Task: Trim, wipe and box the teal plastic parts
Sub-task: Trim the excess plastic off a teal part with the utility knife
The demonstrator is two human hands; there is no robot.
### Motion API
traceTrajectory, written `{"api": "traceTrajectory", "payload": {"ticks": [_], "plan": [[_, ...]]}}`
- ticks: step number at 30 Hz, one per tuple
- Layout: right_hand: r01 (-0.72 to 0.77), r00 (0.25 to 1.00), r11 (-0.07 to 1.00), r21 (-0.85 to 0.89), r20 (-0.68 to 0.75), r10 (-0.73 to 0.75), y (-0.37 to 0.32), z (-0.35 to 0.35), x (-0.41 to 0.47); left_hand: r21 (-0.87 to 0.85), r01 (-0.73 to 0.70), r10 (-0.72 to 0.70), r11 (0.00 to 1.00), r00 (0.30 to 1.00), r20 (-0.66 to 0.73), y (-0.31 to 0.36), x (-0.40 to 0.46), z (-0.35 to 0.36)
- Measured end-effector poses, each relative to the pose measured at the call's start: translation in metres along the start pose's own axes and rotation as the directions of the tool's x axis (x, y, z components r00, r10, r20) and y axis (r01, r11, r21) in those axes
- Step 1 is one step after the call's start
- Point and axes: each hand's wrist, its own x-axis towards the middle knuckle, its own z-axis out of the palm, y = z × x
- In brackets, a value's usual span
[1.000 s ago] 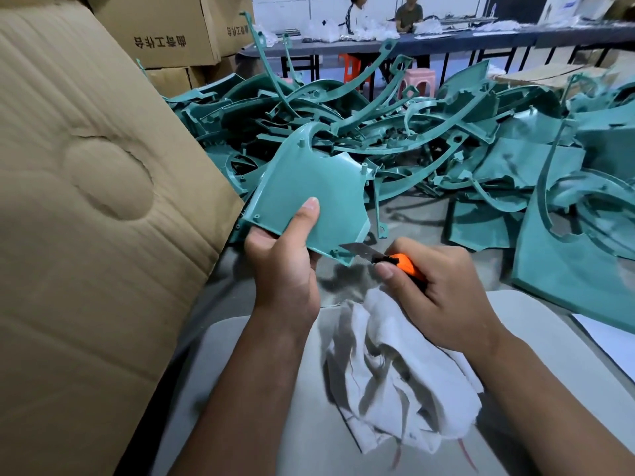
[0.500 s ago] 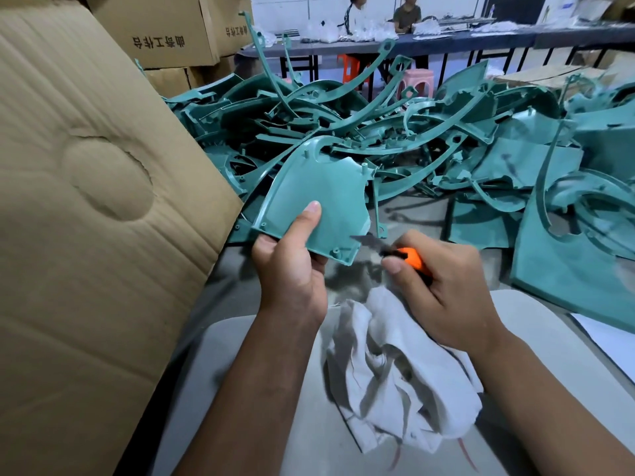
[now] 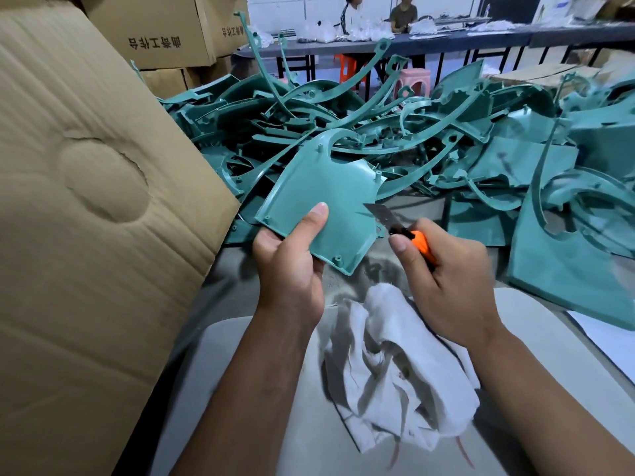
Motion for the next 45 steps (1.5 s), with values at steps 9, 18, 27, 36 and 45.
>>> {"api": "traceTrajectory", "payload": {"ticks": [9, 18, 27, 36, 45], "plan": [[0.099, 0.978, 0.986, 0.135, 0.169, -0.121, -0.002, -0.004, 0.0, -0.045, -0.009, 0.006, 0.999, 0.997, -0.078, 0.004, 0.006, -0.004], [0.002, 0.999, 0.999, 0.037, -0.032, -0.001, 0.0, -0.002, 0.0, 0.0, -0.037, 0.037, 0.999, 0.999, 0.022, 0.005, 0.006, -0.007], [0.043, 0.991, 0.993, 0.111, 0.122, -0.057, 0.003, -0.003, 0.001, 0.007, -0.014, 0.014, 1.0, 1.0, 0.001, 0.003, 0.005, -0.006], [0.047, 0.995, 0.986, 0.16, 0.075, -0.06, 0.0, -0.002, -0.001, 0.0, -0.026, 0.026, 1.0, 1.0, -0.003, 0.005, 0.009, -0.009], [0.095, 0.965, 0.981, 0.171, 0.227, -0.134, -0.001, -0.001, -0.001, 0.009, -0.008, 0.008, 1.0, 1.0, -0.012, 0.002, 0.006, -0.009]]}}
